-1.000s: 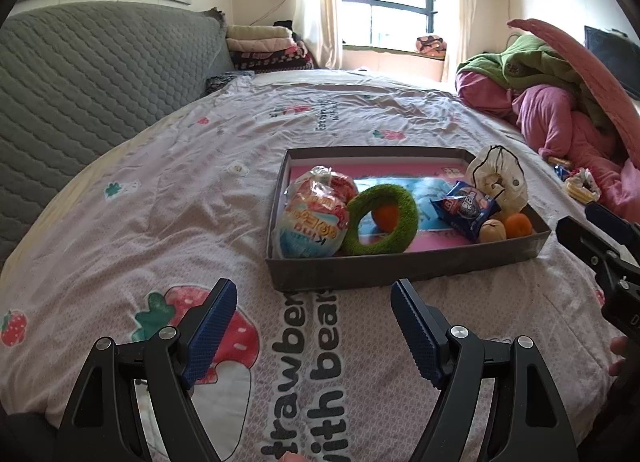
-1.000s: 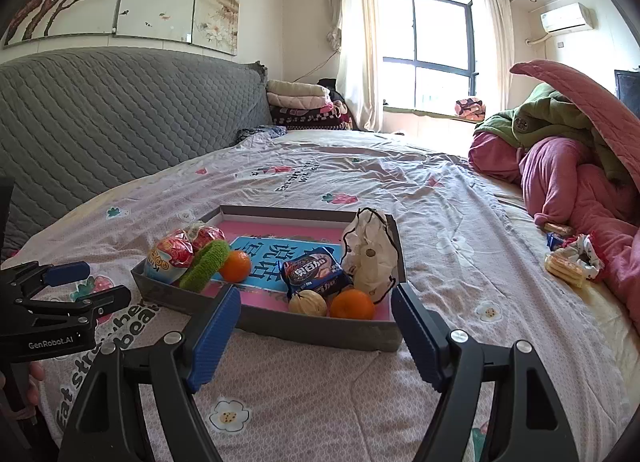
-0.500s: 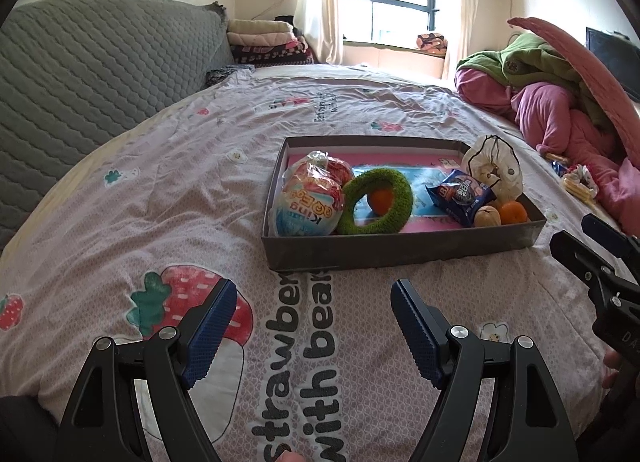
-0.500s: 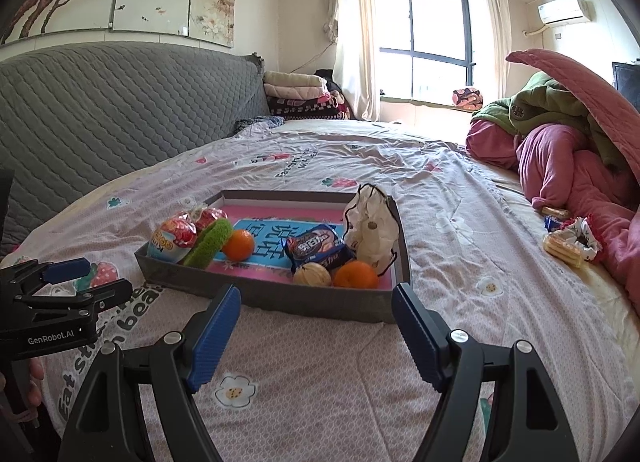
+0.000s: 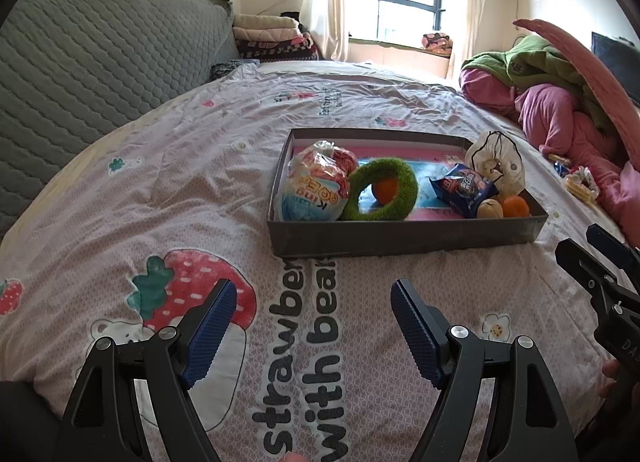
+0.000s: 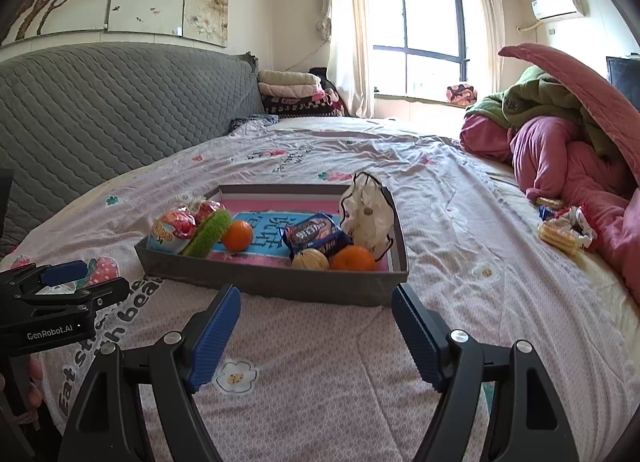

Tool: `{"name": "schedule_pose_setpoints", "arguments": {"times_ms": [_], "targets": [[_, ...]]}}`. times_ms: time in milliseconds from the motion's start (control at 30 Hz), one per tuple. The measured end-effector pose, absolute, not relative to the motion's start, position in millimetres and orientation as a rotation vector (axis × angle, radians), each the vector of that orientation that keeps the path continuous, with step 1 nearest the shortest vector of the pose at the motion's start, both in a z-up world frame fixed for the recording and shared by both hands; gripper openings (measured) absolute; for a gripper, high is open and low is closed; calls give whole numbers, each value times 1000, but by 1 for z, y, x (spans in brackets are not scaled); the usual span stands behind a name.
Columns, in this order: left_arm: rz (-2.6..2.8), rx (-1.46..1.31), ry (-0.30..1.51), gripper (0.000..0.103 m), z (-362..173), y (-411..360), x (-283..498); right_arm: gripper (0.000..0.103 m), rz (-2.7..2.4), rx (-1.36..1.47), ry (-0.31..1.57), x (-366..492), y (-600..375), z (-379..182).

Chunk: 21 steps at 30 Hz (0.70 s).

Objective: Organize objects

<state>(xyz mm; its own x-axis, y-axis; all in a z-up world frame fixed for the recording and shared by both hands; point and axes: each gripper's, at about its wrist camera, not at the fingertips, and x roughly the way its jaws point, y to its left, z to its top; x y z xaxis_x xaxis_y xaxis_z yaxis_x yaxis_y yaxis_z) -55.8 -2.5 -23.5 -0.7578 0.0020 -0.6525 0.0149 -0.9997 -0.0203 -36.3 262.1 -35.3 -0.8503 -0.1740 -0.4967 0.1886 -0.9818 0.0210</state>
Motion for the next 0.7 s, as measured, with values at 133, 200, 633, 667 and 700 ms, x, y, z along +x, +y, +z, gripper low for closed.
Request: {"name": "schedule_pose_setpoints", "arguments": {"times_ms": [133,200,633,667,700], "targets": [[-2943,1090,23,80,-27,0,-56,77,-2844,778,40,-36,262,-39],[-2947,1091,23,80,-28,0,-56,77,-2842,794,44,-38,262,-41],[-2900,1155,34,80,-46,-4,-65,77,-2820,862,47,-44,261,-57],[-2896,1161,30,80,-48,-4,-66,77,-2816,865,50,-45,260,-57],[-2891,1165,27,80,-49,-4,-66,77,-2814,869,53,-45,259,-58]]}}
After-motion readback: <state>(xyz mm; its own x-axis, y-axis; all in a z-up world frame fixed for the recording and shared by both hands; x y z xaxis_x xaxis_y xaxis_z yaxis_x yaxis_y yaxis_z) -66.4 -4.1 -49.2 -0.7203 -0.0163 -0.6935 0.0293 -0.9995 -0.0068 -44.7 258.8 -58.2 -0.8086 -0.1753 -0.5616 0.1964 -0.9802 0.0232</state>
